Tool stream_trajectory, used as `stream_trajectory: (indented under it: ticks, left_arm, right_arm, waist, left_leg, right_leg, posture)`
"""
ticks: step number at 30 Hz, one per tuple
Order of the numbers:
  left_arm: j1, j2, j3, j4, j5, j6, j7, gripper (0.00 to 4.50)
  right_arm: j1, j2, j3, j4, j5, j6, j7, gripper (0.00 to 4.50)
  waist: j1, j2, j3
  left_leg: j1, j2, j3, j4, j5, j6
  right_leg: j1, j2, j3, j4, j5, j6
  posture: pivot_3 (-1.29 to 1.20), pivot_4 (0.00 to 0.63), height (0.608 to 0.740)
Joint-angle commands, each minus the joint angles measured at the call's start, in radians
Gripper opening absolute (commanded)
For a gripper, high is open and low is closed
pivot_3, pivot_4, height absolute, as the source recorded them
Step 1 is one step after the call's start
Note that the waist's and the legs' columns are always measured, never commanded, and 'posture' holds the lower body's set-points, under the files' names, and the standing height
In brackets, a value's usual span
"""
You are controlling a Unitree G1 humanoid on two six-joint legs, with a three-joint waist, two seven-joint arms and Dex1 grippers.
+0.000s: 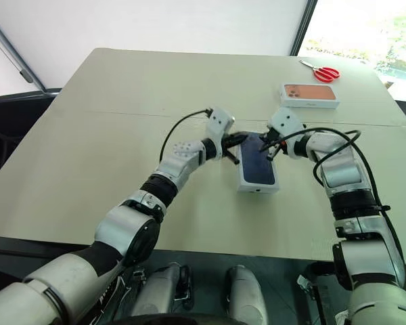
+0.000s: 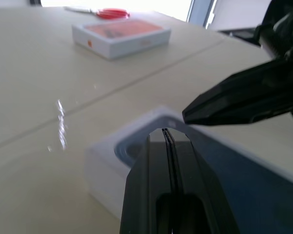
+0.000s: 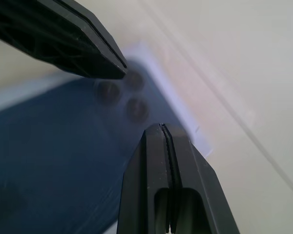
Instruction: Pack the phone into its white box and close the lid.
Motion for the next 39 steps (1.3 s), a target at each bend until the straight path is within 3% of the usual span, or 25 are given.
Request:
stream_trajectory:
  ticks: [1, 13, 17, 20, 22, 25, 29, 32, 39]
  left_arm:
    - [0.019, 0.014, -0.028, -0.003, 0.031, -0.014, -0.057, 0.0]
    - [0.212, 0.07, -0.057, -0.292, -0.034, 0.082, -0.287, 0.0]
    - [0.259, 0.078, -0.041, -0.418, -0.122, 0.202, -0.393, 0.0]
    - [0.247, 0.116, 0.004, -0.449, -0.144, 0.246, -0.366, 0.0]
    - [0.24, 0.15, 0.034, -0.464, -0.152, 0.227, -0.34, 0.82]
    - [0.23, 0.23, 0.091, -0.529, -0.202, 0.263, -0.349, 2.31]
    - [0.237, 0.36, 0.127, -0.613, -0.221, 0.29, -0.369, 4.3]
    - [0.268, 0.463, 0.163, -0.658, -0.242, 0.274, -0.414, 4.5]
    - [0.396, 0.702, 0.217, -0.687, -0.261, 0.258, -0.513, 4.5]
  right_arm:
    - [0.039, -0.042, -0.004, -0.082, 0.022, 0.033, 0.061, 0.02]
    - [0.225, -0.225, 0.003, -0.355, 0.177, 0.257, 0.332, 0.02]
    - [0.209, -0.211, -0.002, -0.371, 0.208, 0.27, 0.342, 0.02]
    - [0.098, -0.116, -0.07, -0.248, 0.201, 0.205, 0.205, 0.02]
    - [0.035, -0.074, -0.111, -0.176, 0.211, 0.184, 0.151, 0.0]
    - [-0.011, -0.045, -0.136, -0.129, 0.235, 0.151, 0.145, 0.88]
    - [-0.026, -0.034, -0.14, -0.118, 0.254, 0.133, 0.164, 2.87]
    - [-0.008, -0.045, -0.131, -0.134, 0.258, 0.116, 0.192, 4.39]
    - [0.05, -0.108, -0.172, -0.154, 0.286, 0.054, 0.253, 4.46]
  waist:
    - [-0.001, 0.0, 0.0]
    - [0.004, 0.0, -0.002]
    - [0.002, 0.0, -0.002]
    - [-0.007, 0.0, -0.001]
    - [-0.013, 0.001, -0.001]
    - [-0.018, 0.001, -0.001]
    - [-0.019, 0.001, -0.001]
    - [-0.018, 0.001, -0.001]
    - [-0.023, 0.001, 0.0]
  left_leg:
    - [0.0, 0.0, 0.0, 0.0, 0.0, 0.0]
    - [0.001, 0.001, -0.002, 0.003, -0.002, 0.002]
    - [0.001, 0.001, -0.002, 0.003, -0.004, 0.006]
    - [0.001, 0.001, -0.002, 0.003, -0.004, 0.006]
    - [0.001, 0.001, -0.002, 0.003, -0.004, 0.005]
    - [-0.001, 0.001, -0.002, 0.002, -0.001, 0.0]
    - [-0.001, 0.001, -0.002, 0.002, -0.001, 0.0]
    - [-0.001, 0.001, -0.001, 0.002, -0.001, 0.0]
    - [0.0, 0.001, -0.001, 0.002, -0.001, 0.0]
  right_leg:
    - [0.0, 0.0, 0.0, 0.001, 0.0, 0.0]
    - [0.002, -0.003, 0.0, 0.0, 0.0, -0.001]
    - [0.002, -0.003, 0.0, 0.0, 0.0, -0.001]
    - [0.002, -0.003, 0.0, 0.0, 0.0, -0.001]
    - [0.001, -0.003, 0.001, 0.001, 0.0, -0.001]
    - [-0.001, -0.003, 0.001, 0.002, 0.0, -0.001]
    - [0.0, -0.002, 0.0, 0.002, 0.0, -0.001]
    - [0.0, -0.002, 0.0, 0.002, 0.0, -0.001]
    - [0.0, -0.002, 0.0, 0.002, 0.0, -0.001]
  posture:
    - [0.0, 0.15, 0.74]
    - [0.0, 0.15, 0.74]
    - [0.0, 0.15, 0.74]
    - [0.0, 0.15, 0.74]
    - [0.0, 0.15, 0.74]
    - [0.0, 0.15, 0.74]
    - [0.0, 0.15, 0.74]
    - [0.0, 0.15, 0.74]
    - [0.0, 0.15, 0.74]
